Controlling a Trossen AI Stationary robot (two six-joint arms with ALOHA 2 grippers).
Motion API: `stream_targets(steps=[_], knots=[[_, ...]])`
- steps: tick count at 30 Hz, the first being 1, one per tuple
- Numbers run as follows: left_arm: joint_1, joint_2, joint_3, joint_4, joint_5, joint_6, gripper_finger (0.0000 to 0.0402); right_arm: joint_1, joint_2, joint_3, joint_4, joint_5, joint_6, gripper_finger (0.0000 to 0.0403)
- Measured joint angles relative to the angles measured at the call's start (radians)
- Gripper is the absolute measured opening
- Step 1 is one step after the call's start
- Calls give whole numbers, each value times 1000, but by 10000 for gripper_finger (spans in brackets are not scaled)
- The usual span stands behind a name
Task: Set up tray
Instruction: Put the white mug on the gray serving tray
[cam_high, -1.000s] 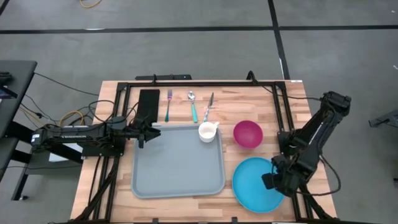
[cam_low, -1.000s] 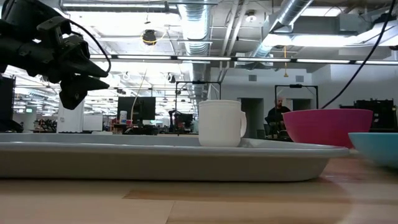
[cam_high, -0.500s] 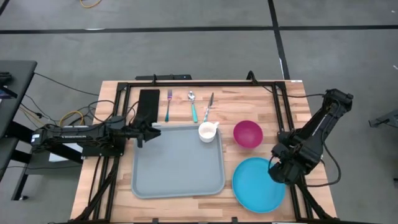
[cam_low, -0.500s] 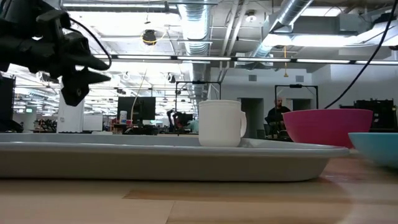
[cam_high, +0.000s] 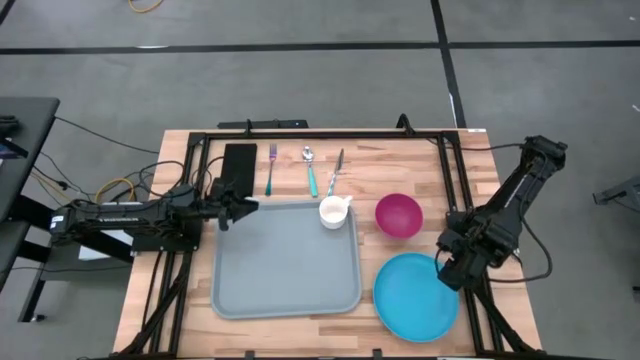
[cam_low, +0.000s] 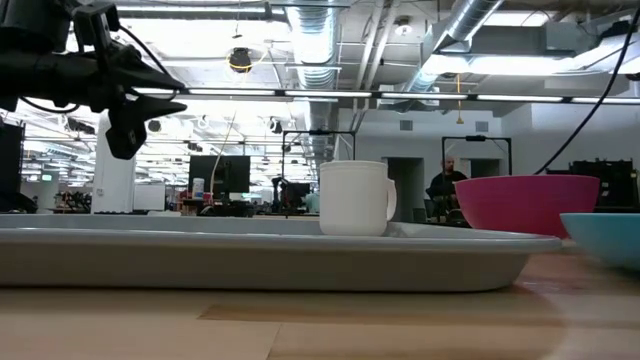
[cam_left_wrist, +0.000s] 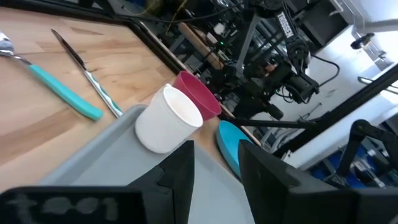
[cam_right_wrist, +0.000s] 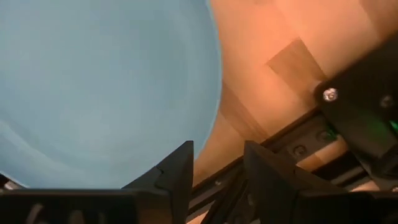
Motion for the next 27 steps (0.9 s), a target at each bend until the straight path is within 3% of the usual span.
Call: stream_targets(steps=[7, 19, 27], knots=[[0, 0, 0, -1, -36, 0, 112, 0, -14, -45, 63, -4, -30, 134], [0, 0, 0, -25, -62, 2, 112, 0, 3, -63, 97, 38, 117, 195], [0, 0, 0, -47, -62, 6, 112, 0, 63, -63, 127, 47, 120, 194]])
